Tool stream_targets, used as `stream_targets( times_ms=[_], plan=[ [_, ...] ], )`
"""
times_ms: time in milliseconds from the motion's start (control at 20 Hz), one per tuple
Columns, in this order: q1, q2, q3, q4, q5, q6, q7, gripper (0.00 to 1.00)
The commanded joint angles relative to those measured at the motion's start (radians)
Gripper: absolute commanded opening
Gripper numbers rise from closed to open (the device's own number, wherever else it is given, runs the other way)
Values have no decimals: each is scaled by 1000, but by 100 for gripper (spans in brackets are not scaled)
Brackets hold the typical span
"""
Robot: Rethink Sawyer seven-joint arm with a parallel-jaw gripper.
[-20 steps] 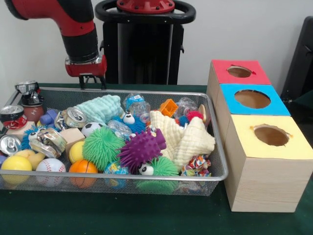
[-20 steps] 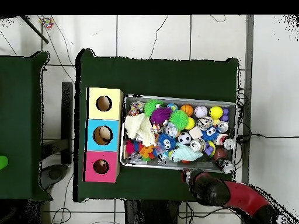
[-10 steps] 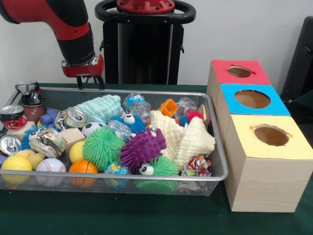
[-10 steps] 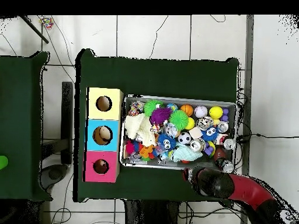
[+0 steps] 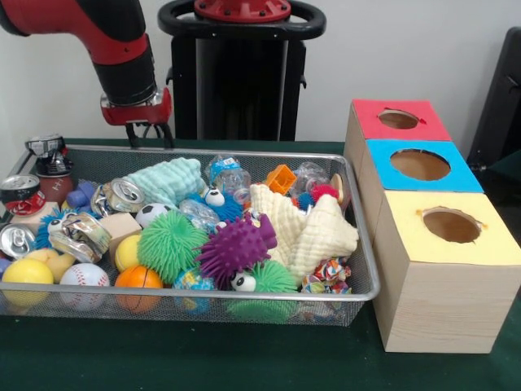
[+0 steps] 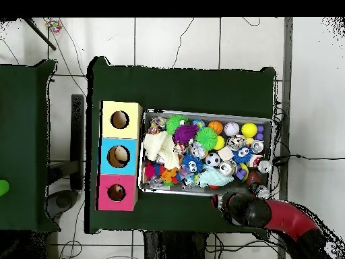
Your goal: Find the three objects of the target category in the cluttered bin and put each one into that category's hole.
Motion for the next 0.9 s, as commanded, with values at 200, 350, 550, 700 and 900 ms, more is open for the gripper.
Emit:
stream_targets(
  times_ms=[200, 350, 550, 700, 900],
  plan=[
    [45, -218, 79, 39, 61, -4, 42, 100],
    [55, -220, 74, 96, 45, -59, 60, 100],
    [72, -236, 62, 158, 16, -119, 72, 100],
    [89, -194, 42, 151, -10, -158, 77, 100],
    [140, -149, -17, 90, -20, -183, 115, 100]
  ],
)
